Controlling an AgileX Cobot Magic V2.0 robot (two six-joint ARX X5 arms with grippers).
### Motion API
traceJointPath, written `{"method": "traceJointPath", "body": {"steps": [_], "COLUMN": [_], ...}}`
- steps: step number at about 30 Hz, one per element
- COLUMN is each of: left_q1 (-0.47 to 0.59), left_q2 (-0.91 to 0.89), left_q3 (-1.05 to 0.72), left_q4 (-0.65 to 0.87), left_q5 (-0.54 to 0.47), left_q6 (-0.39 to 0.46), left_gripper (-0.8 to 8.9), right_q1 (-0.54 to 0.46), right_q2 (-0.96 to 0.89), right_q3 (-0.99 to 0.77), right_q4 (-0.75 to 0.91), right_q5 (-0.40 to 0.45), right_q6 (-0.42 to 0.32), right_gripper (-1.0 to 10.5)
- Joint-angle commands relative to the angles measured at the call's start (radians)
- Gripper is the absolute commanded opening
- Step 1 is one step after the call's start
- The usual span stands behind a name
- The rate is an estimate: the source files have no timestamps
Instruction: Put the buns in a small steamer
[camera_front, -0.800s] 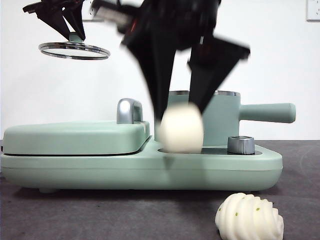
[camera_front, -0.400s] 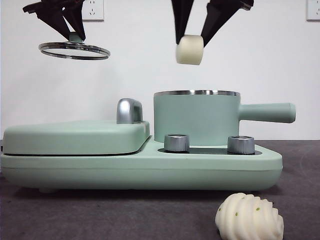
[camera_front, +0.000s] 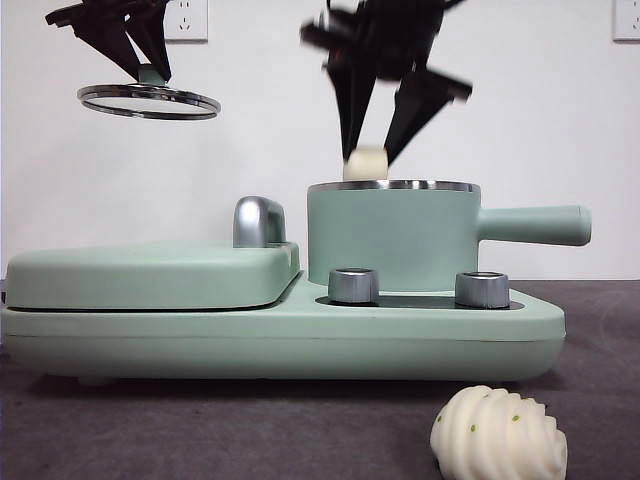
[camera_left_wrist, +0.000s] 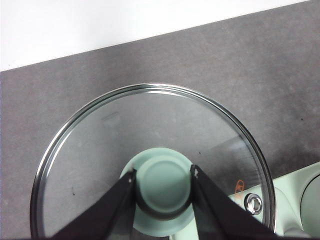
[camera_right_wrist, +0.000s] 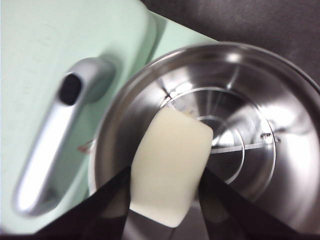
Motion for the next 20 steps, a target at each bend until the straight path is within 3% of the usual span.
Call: {"method": "traceJointPath", "body": {"steps": [1, 20], "left_q1": [-0.002, -0.002], "left_q2": [0.011, 0.026], "left_q3": [0.035, 0.035], "left_q4": [0.026, 0.025], "left_q5": [0.004, 0.004], "left_q6": [-0.009, -0.013], "left_gripper": [0.55, 0.54], "right_q1": [-0.001, -0.009], "right_q2": [0.049, 0.122], "right_q3": [0.030, 0.030], "right_q4": [0.018, 0.018], "right_q5": [-0.016, -0.048], "right_q6": [-0.024, -0.023], "right_gripper": [2.1, 2.4]}}
